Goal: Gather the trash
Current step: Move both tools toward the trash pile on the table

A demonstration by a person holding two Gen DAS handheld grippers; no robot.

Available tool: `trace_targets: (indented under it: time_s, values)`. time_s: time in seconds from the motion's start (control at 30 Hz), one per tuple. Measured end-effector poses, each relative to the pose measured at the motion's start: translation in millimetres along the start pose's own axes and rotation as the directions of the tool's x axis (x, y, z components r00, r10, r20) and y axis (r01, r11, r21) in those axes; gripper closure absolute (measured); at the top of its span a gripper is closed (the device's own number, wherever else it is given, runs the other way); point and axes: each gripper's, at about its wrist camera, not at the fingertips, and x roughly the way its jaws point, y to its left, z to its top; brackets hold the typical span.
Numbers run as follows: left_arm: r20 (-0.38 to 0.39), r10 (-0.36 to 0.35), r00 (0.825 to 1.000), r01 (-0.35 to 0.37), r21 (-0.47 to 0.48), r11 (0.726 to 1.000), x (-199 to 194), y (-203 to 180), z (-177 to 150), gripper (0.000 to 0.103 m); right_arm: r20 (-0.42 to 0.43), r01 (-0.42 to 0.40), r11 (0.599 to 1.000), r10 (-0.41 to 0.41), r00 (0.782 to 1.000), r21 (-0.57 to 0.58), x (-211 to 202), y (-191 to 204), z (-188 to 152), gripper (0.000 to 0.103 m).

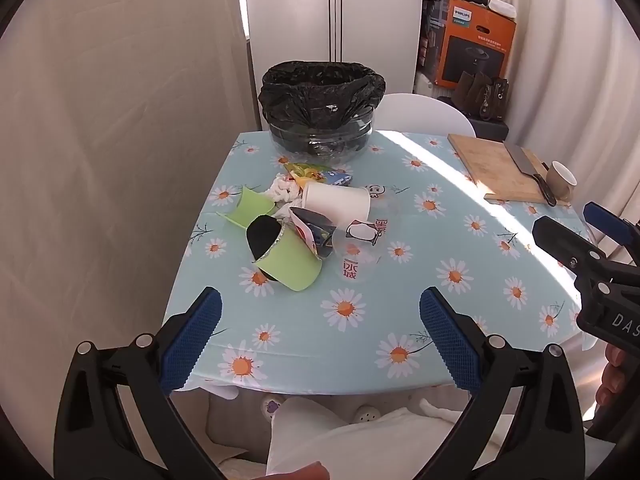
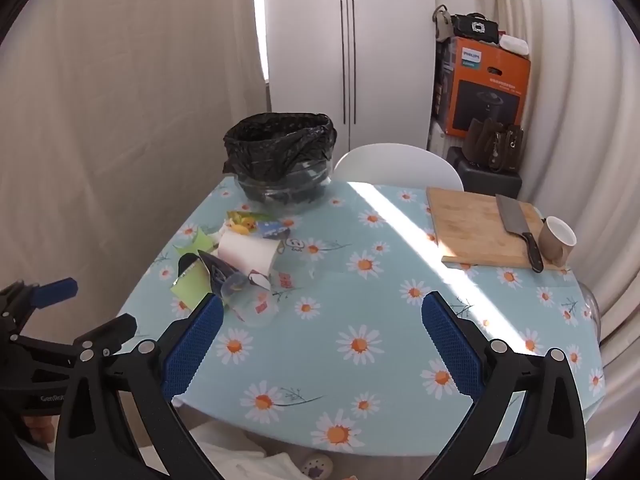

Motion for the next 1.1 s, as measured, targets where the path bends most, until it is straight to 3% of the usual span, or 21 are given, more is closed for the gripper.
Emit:
trace_targets:
  time_s: [1.1]
  values:
    - [-0.021,0.028,0.999,-0.028,-0.011,1.0,6.7,-4.2,-5.3,0.006,-0.017,-0.024,1.0,0.024,1.0,0.018,8.3,-4.2,4.1,0.008]
